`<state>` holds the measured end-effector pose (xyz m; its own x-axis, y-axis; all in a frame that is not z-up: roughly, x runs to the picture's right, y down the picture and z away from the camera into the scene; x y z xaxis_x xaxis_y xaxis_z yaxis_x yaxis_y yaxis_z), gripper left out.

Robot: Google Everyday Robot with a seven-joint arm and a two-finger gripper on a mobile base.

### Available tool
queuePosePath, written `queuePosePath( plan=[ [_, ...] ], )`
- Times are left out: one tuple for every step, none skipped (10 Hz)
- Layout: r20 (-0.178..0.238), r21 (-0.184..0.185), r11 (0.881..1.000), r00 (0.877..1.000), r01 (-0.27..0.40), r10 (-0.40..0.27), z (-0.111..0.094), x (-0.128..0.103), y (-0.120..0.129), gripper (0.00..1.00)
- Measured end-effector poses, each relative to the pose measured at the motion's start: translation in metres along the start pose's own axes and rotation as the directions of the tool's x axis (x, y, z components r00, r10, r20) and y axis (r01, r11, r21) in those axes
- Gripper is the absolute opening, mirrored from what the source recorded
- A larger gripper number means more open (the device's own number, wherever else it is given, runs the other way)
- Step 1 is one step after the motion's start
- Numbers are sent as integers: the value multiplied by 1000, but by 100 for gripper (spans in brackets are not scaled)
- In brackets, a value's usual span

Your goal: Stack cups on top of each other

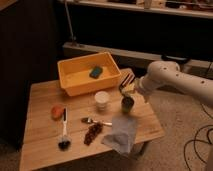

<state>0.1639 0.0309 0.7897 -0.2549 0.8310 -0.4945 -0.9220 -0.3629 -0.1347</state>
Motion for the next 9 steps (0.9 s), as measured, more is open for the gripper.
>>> queuePosePath(
  plan=[
    [-5,2,1000,1000,5,-5,0,1,2,80],
    [-4,2,1000,1000,4,-4,0,1,1,80],
    [-5,2,1000,1000,5,-5,0,1,2,80],
    [-6,2,1000,1000,8,-8,1,1,3,80],
    [-7,3,1000,1000,11,-11,2,0,5,80],
    [-14,-7,1000,1000,16,-17,8,-3,6,80],
    [-24,-19,1000,999,21,-21,18,-6,6,80],
    [-33,-26,999,999,28,-29,30,-8,9,80],
    [-39,-30,999,998,40,-41,40,-11,14,80]
  ],
)
